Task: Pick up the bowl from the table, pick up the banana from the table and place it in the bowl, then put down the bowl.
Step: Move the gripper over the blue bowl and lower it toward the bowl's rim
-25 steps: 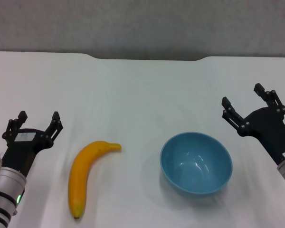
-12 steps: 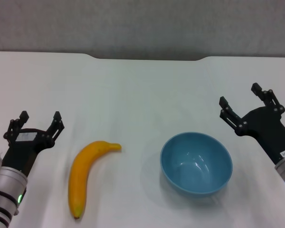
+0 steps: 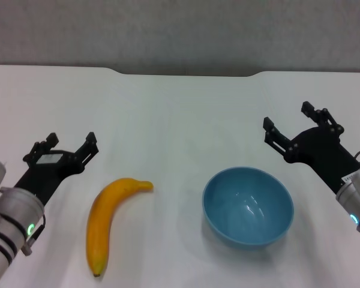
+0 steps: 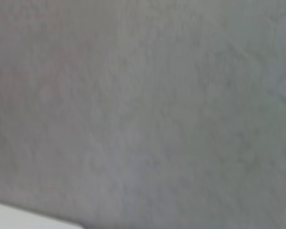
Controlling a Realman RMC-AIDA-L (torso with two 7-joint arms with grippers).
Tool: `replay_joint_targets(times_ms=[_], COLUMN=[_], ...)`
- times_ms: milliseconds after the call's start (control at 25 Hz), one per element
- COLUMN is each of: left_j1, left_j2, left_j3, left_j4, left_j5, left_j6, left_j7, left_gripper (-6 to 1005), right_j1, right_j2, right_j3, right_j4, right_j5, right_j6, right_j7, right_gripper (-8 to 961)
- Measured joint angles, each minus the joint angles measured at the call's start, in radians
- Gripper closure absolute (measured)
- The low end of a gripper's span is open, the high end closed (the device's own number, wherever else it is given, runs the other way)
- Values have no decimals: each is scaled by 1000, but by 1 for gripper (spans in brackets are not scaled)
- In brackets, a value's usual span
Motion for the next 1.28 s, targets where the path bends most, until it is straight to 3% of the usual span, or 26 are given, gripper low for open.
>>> replay_joint_targets(times_ms=[120, 240, 320, 400, 480, 560, 600, 720, 880, 1120, 1280], left_j1=[18, 56, 67, 68, 68, 65, 64, 46, 34, 33, 31], left_j2=[9, 7, -9, -16, -87, -119, -126, -121, -121, -127, -130], left_j3=[-58, -202, -292, -321, -519, -616, -648, -728, -805, -811, -806], left_j4=[-63, -189, -259, -274, -327, -342, -348, -359, -380, -391, -385], left_j5=[22, 90, 110, 110, 112, 110, 105, 98, 137, 218, 229], left_j6=[-100, -332, -503, -559, -857, -985, -1036, -1171, -1280, -1299, -1287], left_j7=[34, 80, 135, 158, 311, 390, 416, 442, 478, 500, 499], left_gripper=[109, 108, 108, 108, 108, 109, 109, 109, 108, 108, 109], right_j1=[-49, -107, -134, -137, -125, -103, -94, -57, 40, 134, 184], right_j2=[-14, -8, 17, 51, 80, 92, 92, 91, 90, 90, 93], right_j3=[108, 261, 390, 513, 628, 721, 742, 838, 988, 1019, 1013], right_j4=[154, 323, 416, 469, 505, 535, 541, 554, 555, 510, 424], right_j5=[-11, -30, -36, -37, -42, -47, -47, -50, -138, -276, -270], right_j6=[200, 478, 703, 900, 1101, 1264, 1304, 1461, 1744, 1895, 1923], right_j7=[-121, -261, -337, -377, -394, -392, -385, -355, -264, -164, -155], right_gripper=[101, 105, 107, 109, 111, 113, 114, 118, 122, 129, 133])
